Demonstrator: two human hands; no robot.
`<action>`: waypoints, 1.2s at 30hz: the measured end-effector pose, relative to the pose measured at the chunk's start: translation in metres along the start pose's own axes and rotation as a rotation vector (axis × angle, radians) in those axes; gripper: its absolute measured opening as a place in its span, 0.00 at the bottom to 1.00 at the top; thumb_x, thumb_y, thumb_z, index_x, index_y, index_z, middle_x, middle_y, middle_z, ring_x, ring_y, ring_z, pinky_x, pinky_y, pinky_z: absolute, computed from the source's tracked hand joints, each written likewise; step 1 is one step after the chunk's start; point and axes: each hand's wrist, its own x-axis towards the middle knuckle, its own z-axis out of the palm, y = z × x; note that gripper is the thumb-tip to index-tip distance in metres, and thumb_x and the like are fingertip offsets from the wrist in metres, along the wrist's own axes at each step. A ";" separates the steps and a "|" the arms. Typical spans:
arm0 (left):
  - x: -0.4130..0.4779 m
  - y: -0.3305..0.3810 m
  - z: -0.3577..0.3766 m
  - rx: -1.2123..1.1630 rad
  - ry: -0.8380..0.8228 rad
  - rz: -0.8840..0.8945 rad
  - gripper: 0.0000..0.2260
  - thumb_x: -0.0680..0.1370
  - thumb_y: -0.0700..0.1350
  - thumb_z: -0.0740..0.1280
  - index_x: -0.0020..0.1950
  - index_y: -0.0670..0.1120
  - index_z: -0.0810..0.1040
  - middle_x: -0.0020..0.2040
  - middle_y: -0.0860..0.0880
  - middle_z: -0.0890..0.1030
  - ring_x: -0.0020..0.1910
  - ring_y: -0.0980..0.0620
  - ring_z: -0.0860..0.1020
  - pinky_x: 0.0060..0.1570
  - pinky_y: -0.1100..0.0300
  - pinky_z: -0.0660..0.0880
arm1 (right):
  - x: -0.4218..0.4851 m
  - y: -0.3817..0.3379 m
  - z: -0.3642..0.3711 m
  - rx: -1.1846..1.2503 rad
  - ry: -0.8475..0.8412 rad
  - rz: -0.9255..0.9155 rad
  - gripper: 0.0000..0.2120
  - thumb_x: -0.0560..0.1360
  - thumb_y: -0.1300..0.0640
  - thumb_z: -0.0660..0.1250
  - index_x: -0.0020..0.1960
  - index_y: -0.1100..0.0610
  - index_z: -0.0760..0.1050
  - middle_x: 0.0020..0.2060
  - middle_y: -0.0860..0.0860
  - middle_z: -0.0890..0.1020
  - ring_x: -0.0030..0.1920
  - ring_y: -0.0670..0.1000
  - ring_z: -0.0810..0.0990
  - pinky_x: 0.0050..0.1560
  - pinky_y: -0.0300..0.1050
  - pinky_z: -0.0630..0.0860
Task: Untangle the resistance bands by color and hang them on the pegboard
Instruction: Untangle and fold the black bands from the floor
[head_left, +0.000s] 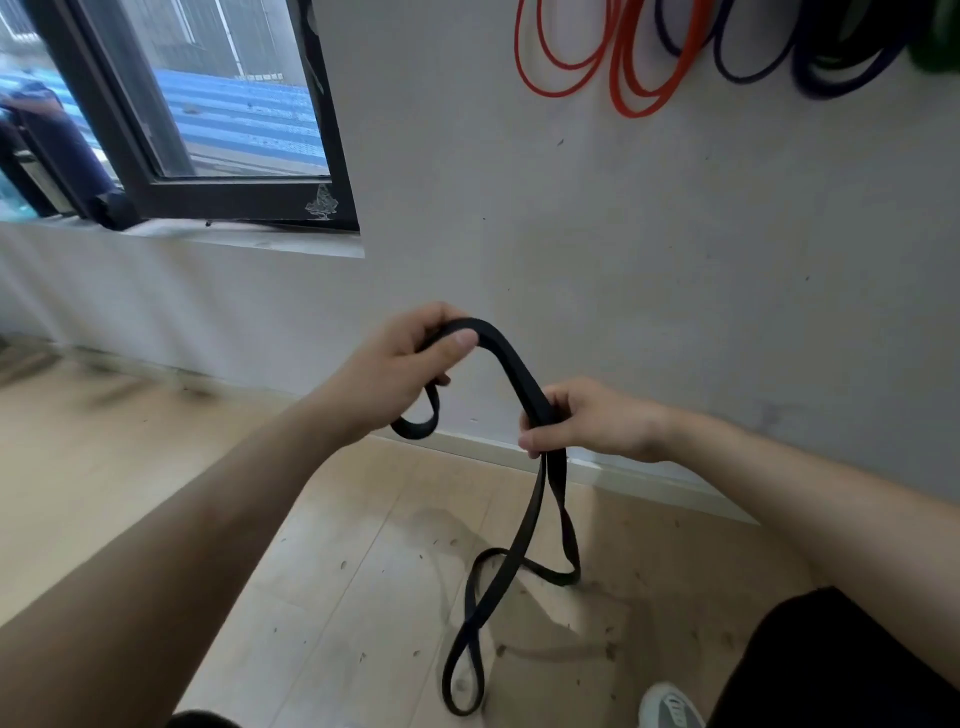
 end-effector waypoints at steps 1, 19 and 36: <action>-0.001 -0.003 -0.007 -0.024 0.038 -0.002 0.06 0.84 0.43 0.63 0.55 0.45 0.79 0.38 0.59 0.76 0.41 0.60 0.75 0.49 0.60 0.77 | 0.000 0.000 -0.001 0.026 0.001 0.003 0.02 0.76 0.61 0.73 0.46 0.57 0.81 0.40 0.52 0.84 0.45 0.49 0.83 0.58 0.47 0.78; -0.016 -0.031 -0.015 0.073 -0.190 -0.239 0.11 0.71 0.51 0.79 0.46 0.46 0.82 0.38 0.47 0.77 0.40 0.50 0.76 0.50 0.52 0.73 | -0.016 -0.039 -0.005 0.148 0.246 -0.196 0.08 0.76 0.63 0.73 0.49 0.57 0.74 0.38 0.54 0.83 0.39 0.48 0.82 0.44 0.45 0.78; 0.013 0.019 0.024 -0.107 0.032 0.070 0.06 0.80 0.44 0.70 0.50 0.42 0.82 0.37 0.51 0.77 0.36 0.58 0.75 0.40 0.62 0.76 | -0.017 -0.046 -0.017 0.226 0.212 -0.200 0.12 0.72 0.67 0.75 0.51 0.64 0.73 0.43 0.61 0.86 0.49 0.60 0.86 0.57 0.53 0.81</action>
